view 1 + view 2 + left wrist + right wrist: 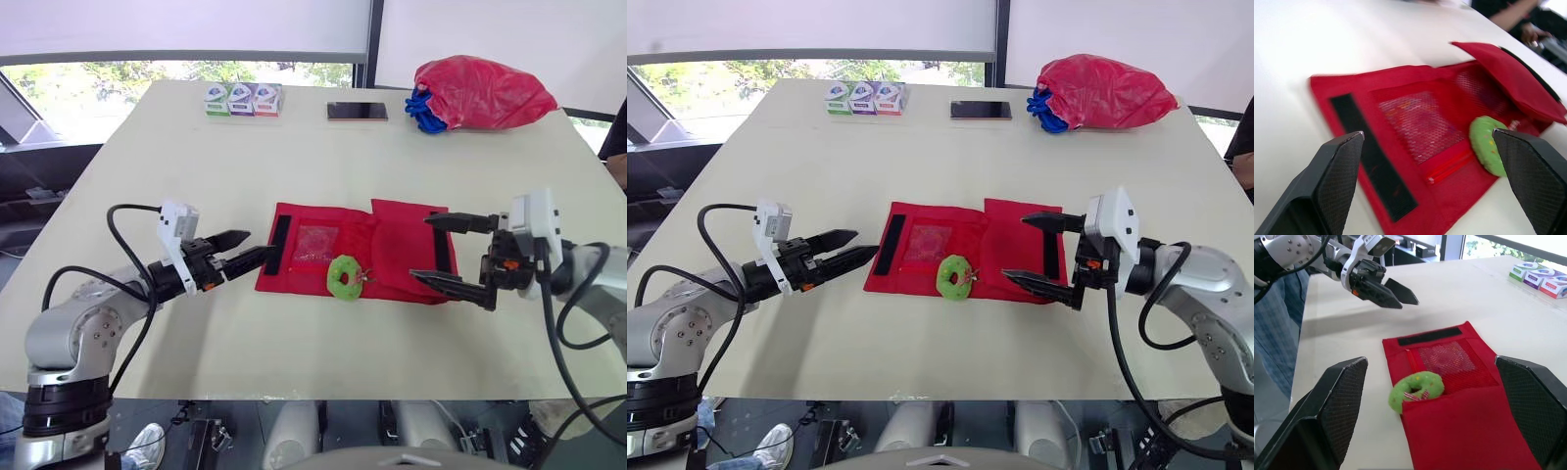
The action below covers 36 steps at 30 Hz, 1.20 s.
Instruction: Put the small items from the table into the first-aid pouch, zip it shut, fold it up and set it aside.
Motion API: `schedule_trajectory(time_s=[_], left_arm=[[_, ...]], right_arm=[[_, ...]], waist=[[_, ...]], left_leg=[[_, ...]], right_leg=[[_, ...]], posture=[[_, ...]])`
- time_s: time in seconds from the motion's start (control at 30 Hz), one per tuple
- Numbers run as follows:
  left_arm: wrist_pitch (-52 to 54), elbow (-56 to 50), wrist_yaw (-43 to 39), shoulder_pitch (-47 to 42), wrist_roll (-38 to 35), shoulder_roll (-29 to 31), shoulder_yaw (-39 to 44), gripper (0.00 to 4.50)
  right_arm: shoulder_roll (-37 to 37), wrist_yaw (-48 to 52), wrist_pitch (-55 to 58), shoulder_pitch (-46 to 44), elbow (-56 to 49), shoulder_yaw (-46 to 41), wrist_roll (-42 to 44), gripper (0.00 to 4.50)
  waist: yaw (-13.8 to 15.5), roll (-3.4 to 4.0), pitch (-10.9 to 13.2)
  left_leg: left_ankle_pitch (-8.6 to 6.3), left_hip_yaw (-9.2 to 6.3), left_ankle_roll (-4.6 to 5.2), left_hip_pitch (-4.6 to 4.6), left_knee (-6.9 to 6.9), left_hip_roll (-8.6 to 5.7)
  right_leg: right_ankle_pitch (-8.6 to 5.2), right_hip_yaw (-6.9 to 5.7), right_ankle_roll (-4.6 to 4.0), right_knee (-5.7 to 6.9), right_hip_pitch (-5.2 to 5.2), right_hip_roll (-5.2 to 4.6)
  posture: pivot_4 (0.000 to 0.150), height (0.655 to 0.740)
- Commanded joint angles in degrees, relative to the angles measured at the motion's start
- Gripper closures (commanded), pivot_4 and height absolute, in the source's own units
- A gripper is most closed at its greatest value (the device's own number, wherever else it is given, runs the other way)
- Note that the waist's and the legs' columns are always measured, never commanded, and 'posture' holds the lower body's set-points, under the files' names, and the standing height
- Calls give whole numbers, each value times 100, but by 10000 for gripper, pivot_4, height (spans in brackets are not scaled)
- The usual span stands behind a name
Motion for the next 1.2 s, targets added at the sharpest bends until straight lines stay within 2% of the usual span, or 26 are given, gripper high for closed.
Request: schedule_trajectory(time_s=[0.03,0.23,0.33,0.67,0.7,0.77,0.87,0.9,1.0,1.1,1.2], left_arm=[[690,222,498,-184,-353,-199,144,0],[1958,891,1449,-718,-912,-749,511,0],[2531,987,1570,-865,-1270,-877,631,0],[3439,1585,1945,-1368,-1665,-1276,1011,0],[3508,1620,1985,-1397,-1701,-1323,1083,4018],[3608,1663,2067,-1441,-1751,-1391,1201,8332],[3730,1732,2172,-1566,-1910,-1502,1440,19778],[3768,1738,2213,-1602,-1959,-1541,1517,25606],[3860,1695,2298,-1622,-2020,-1573,1622,39075],[3934,1565,2221,-1520,-2010,-1461,1582,44369],[4013,1550,2121,-1474,-2017,-1293,1578,44369]], right_arm=[[-154,88,85,-284,120,-91,51,629],[-215,277,41,-588,320,72,-83,629],[-228,377,3,-645,338,86,-133,629],[-50,307,-39,-914,178,217,-200,629],[-18,283,-28,-981,185,243,-207,0],[34,242,0,-1091,195,289,-217,0],[127,176,41,-1271,207,409,-266,0],[147,166,55,-1313,210,441,-275,0],[190,155,72,-1409,243,508,-302,0],[262,144,62,-1510,320,588,-346,0],[382,105,30,-1585,448,714,-454,0]], waist=[[3,0,0],[12,-2,-1],[3,-2,-1],[32,0,-2],[30,0,-2],[27,0,-2],[19,-1,-2],[24,-2,-2],[31,-1,-2],[19,-2,-2],[4,-1,-2]], left_leg=[[0,-2,0,0,0,0],[0,-13,0,-7,-1,-6],[0,-15,0,-7,-1,-7],[2,-20,-3,-5,0,-19],[2,-20,-4,-6,0,-20],[7,-21,-13,-7,0,-21],[12,-26,-22,-10,0,-21],[13,-30,-23,-11,-1,-21],[13,-36,-24,-13,-1,-23],[14,-35,-26,-13,-1,-25],[17,-37,-31,-13,-2,-25]], right_leg=[[4,-1,5,0,0,0],[12,-10,16,0,0,-5],[12,-12,16,0,1,-7],[13,-14,16,2,4,-18],[13,-14,16,2,3,-19],[13,-15,16,2,3,-20],[13,-20,15,2,2,-21],[13,-23,15,2,2,-22],[13,-28,14,2,2,-24],[13,-26,14,2,2,-27],[13,-27,12,2,2,-28]], posture=[[1500,7400],[1500,7400],[1500,7400],[1500,7400],[1500,7400],[1500,7400],[1500,7400],[1500,7400],[1500,7400],[1500,7400],[1500,7400]])
